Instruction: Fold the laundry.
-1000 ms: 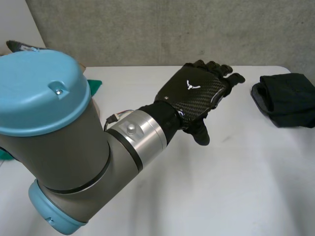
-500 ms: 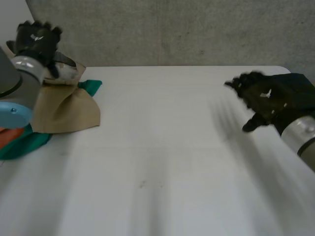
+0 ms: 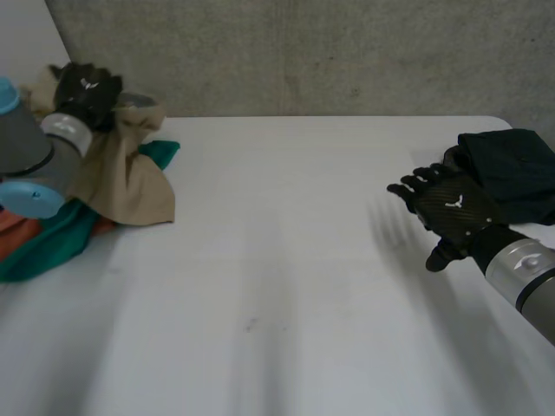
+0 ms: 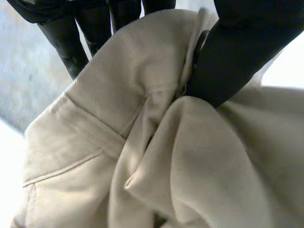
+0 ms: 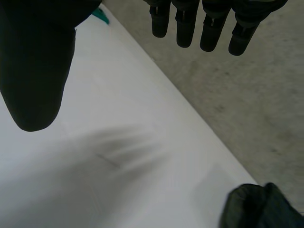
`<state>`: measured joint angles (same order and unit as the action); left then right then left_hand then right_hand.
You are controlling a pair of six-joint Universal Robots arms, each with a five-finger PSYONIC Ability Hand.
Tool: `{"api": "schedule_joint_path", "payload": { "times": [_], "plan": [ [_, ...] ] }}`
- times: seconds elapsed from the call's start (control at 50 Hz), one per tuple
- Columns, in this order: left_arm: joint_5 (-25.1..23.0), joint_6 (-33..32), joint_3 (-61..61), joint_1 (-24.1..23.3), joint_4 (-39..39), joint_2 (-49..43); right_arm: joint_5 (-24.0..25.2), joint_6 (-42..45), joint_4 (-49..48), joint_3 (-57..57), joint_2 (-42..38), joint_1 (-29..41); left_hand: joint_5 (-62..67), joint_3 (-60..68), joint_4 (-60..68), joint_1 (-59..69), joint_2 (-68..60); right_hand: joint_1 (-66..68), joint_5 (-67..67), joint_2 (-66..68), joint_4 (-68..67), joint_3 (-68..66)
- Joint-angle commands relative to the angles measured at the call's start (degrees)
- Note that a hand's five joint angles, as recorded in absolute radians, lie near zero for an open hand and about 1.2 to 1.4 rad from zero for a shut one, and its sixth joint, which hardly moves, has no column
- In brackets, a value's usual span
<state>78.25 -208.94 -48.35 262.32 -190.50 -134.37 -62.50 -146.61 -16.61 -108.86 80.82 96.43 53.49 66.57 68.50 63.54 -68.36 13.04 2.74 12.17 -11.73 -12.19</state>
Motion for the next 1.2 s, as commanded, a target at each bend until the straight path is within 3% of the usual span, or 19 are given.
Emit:
{"api": "schedule_joint_path", "payload": {
  "times": [0.02, 0.1, 0.22, 0.24, 0.3, 0.36, 0.46, 0.6, 0.78, 0.88, 1.0, 1.12, 1.2],
  "plan": [
    [-8.4, 7.3, -14.6, -10.8, -0.2, 14.8, -5.6, -0.5, -0.3, 0.7, 3.0, 0.0, 16.5, 13.4, 11.5, 16.5, -11.6, -3.0, -2.7, -2.2, 1.7, 2.2],
    [-15.0, 7.1, -21.4, -19.5, 0.6, 17.9, -6.7, -2.8, -0.1, 0.8, 4.4, -0.2, 16.5, 13.4, 11.5, 16.5, -11.6, -3.0, -2.7, -2.2, 1.7, 2.2],
    [-16.4, 7.1, -25.4, -29.8, 3.0, 17.3, -6.7, -6.0, -0.1, 1.3, 4.6, -1.7, 16.5, 13.4, 11.5, 16.5, -11.6, -3.0, -2.7, -2.2, 1.7, 2.2],
    [-16.1, 7.1, -25.6, -32.5, 3.9, 16.4, -6.7, -6.4, -0.1, 1.5, 4.7, -2.8, 11.7, 8.6, 6.7, 11.7, -6.8, -3.0, -2.7, -2.2, 1.7, 2.2],
    [-15.8, 7.3, -25.7, -36.2, 5.5, 14.2, -6.8, -6.5, 0.2, 2.3, 4.7, -4.5, -35.0, -38.0, -40.0, -35.0, 39.8, -3.0, -2.7, -2.2, 1.7, 2.2],
    [-14.8, 7.3, -25.7, -37.8, 6.7, 14.0, -6.8, -6.6, 0.2, 3.0, 4.6, -4.8, -50.3, -53.4, -55.4, -50.4, 55.2, -3.0, -2.7, -2.2, 1.7, 2.2],
    [-10.3, 7.9, -25.2, -35.5, 7.2, 18.1, -7.2, -7.0, 0.5, 4.5, 4.7, -4.5, -53.5, -56.6, -58.5, -53.5, 58.4, -3.0, -2.7, -2.2, 1.7, 2.2],
    [-1.5, 12.7, -29.7, -26.4, 7.0, 27.9, -11.9, -10.0, 6.5, 9.5, 4.8, -1.9, -52.9, -56.0, -58.0, -53.0, 57.8, -3.0, -2.7, -2.2, 1.7, 2.2],
    [0.9, 14.6, -37.2, -15.3, 3.9, 31.7, -12.7, -22.5, 24.0, 22.5, 2.0, 9.4, -53.1, -56.2, -58.1, -53.2, 58.0, -3.0, -2.7, -2.2, 1.7, 2.2],
    [0.5, 13.6, -35.1, -12.2, 3.6, 22.5, -13.0, -30.8, 29.8, 33.2, -8.9, 16.6, -53.1, -56.2, -58.1, -53.2, 58.0, -3.0, -2.7, -2.2, 1.7, 2.2],
    [0.0, 9.8, -24.1, -8.8, 5.0, 9.4, -17.1, -32.5, 30.4, 42.6, -19.5, 19.5, -51.1, -54.2, -56.1, -51.1, 56.0, -3.0, -2.7, -2.2, 1.7, 2.2],
    [-0.8, 8.0, -13.1, -9.0, 13.7, -0.3, -19.4, -32.4, 30.7, 53.5, -32.0, 21.1, -47.6, -50.6, -52.6, -47.6, 52.4, -3.0, -2.7, -2.2, 1.7, 2.2],
    [-1.9, 7.8, -9.6, -9.2, 17.0, -3.5, -19.9, -32.3, 30.6, 58.8, -38.4, 21.0, -41.9, -44.9, -46.9, -41.9, 46.7, 7.8, 8.1, 8.7, -9.1, -8.6]
  ]
}}
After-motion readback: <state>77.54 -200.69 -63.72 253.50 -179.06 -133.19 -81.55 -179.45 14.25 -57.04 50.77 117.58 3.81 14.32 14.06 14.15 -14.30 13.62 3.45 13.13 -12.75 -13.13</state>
